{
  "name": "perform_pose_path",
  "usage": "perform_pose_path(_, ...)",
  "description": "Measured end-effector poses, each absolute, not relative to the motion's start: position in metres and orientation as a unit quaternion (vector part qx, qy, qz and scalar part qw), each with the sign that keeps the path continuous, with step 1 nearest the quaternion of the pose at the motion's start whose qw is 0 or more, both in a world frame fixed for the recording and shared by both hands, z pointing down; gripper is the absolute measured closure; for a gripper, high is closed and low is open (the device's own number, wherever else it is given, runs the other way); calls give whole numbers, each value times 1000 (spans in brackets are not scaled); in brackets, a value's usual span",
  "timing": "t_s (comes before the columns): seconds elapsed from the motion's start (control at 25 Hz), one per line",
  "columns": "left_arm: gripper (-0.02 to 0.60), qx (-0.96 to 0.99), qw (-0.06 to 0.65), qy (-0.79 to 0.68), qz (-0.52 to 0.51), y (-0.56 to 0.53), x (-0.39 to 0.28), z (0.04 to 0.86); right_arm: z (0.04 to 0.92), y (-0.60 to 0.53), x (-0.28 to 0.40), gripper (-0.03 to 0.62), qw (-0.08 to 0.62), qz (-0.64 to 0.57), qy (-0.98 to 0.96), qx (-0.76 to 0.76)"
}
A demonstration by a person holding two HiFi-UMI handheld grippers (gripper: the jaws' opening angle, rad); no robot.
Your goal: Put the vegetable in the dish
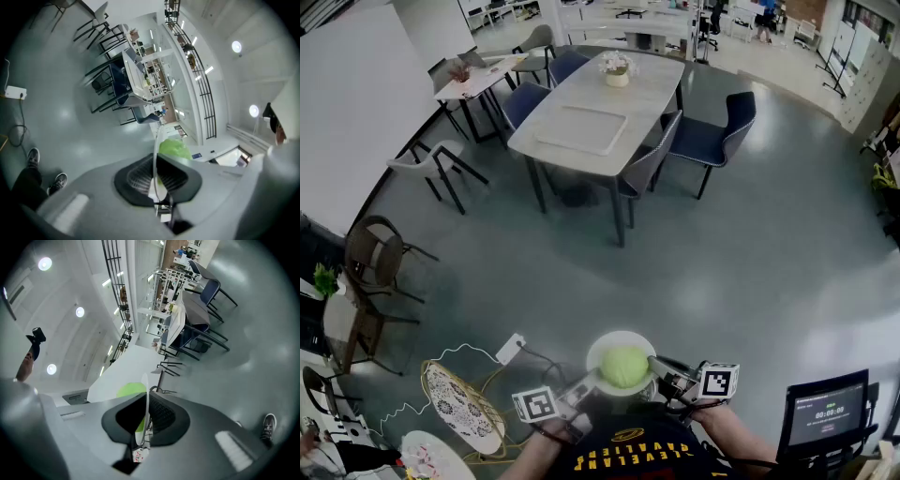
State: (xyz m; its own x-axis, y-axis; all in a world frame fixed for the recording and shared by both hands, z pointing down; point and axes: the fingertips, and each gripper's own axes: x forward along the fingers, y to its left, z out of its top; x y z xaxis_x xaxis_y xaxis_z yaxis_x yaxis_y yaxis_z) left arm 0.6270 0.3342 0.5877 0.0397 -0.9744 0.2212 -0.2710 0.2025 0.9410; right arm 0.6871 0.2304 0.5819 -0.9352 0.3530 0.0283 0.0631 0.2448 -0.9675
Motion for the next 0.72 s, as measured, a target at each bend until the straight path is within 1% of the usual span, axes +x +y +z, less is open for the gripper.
perform_pose_path(0.24,569,514,495,-590,-377,340,645,568,565,234,700,576,108,584,-791,-145)
perform_pose_path(0.48,569,497,494,-593,-397,339,624,574,566,232,676,576,119,582,-789,-157)
perform_pose_path(0.72,569,507,492,-592,-388,342,594,550,539,235,649,578,122,576,-796,-137)
